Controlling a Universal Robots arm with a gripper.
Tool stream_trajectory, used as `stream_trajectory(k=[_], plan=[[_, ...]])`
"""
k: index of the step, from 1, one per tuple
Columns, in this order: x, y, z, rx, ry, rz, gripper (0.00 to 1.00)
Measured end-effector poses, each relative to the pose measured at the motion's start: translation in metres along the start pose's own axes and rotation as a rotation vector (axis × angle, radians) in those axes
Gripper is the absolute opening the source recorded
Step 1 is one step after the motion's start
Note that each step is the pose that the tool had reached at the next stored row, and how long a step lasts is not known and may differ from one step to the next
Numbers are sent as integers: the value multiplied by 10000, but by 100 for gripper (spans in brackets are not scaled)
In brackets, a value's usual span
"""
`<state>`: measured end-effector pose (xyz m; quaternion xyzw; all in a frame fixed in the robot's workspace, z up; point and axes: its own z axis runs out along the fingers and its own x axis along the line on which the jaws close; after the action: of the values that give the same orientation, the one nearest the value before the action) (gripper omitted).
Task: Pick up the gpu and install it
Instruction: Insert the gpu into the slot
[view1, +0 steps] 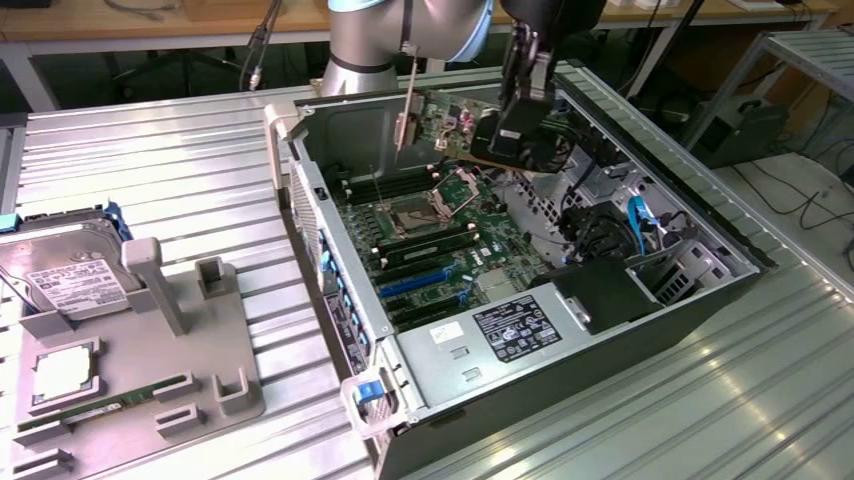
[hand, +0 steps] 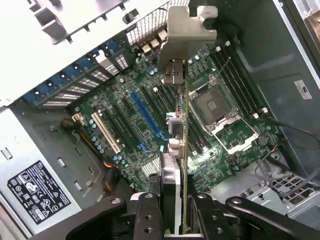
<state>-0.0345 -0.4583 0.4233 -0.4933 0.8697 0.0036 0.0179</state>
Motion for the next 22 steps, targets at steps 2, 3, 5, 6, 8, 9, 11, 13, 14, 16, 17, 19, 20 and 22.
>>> stream_trajectory(k=[2, 3, 5, 6, 8, 9, 11, 13, 14, 16, 17, 19, 20, 22], plan=[[2, -1, 1, -10, -4, -291, 28], [2, -1, 2, -15, -6, -437, 28], [3, -1, 3, -24, -8, -688, 28], [3, -2, 4, -28, -10, -811, 28], [3, -2, 5, -36, -12, -1042, 28], [3, -2, 6, -42, -14, -1207, 28], [4, -2, 7, -51, -17, -1464, 28], [4, -2, 8, -61, -19, -1748, 28], [4, -2, 10, -65, -22, -1875, 28], [5, -2, 12, -74, -25, -2137, 28], [5, -2, 12, -78, -26, -2264, 28], [5, -2, 14, -88, -29, -2553, 28], [5, -2, 15, -94, -31, -2694, 28], [5, -2, 18, -113, -37, -3256, 28]])
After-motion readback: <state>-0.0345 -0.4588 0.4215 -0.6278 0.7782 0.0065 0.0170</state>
